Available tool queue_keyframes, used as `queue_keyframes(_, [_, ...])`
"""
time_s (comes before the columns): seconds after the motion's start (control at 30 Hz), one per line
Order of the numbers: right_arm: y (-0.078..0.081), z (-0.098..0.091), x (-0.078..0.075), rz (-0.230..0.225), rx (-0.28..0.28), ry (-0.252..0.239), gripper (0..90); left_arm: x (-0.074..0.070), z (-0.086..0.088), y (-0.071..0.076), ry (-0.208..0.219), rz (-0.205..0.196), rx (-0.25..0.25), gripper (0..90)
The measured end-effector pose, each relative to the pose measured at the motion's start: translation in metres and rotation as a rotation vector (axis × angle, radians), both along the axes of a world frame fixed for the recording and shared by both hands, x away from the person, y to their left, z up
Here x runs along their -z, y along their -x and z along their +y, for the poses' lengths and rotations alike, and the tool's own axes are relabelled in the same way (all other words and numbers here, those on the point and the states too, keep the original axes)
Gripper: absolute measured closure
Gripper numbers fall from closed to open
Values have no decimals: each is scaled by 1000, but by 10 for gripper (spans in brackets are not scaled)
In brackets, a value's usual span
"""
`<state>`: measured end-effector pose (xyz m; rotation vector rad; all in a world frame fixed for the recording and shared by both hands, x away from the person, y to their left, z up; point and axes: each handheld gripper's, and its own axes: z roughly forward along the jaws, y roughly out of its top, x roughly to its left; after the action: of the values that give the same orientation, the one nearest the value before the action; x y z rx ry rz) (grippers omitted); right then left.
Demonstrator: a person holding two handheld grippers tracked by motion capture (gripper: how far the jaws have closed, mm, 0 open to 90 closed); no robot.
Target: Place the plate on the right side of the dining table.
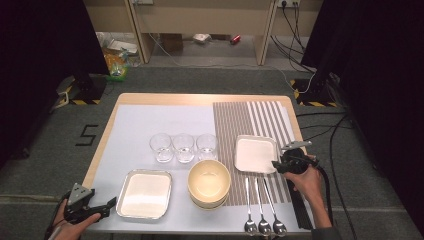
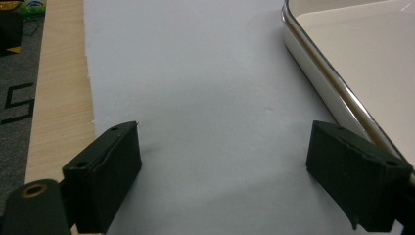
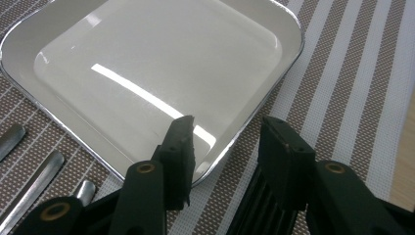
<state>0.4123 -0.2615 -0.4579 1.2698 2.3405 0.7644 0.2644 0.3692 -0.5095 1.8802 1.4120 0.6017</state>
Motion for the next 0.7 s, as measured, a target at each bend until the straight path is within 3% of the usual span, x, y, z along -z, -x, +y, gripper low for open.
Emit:
queue_keyframes(0.1, [0,0,3,25,4,-20,602,0,0,0,0,0,-1,117])
queue_keyframes(0.37, [-3,3,7,11,24,19,697,0,-1,0,-3,1,-4,116])
queue_keyframes(0.43, [-6,3,8,-7,33,17,713,1,-2,-1,-4,-13,-14,115])
queue_keyframes(0.47, [-7,3,9,-18,36,18,720,0,-1,0,-5,1,-8,114])
queue_keyframes(0.5, [-9,3,9,-25,37,20,732,1,-2,-1,-4,-11,-13,114])
queue_keyframes(0.7, [-17,5,7,-57,55,25,786,0,-1,0,-6,3,-8,114])
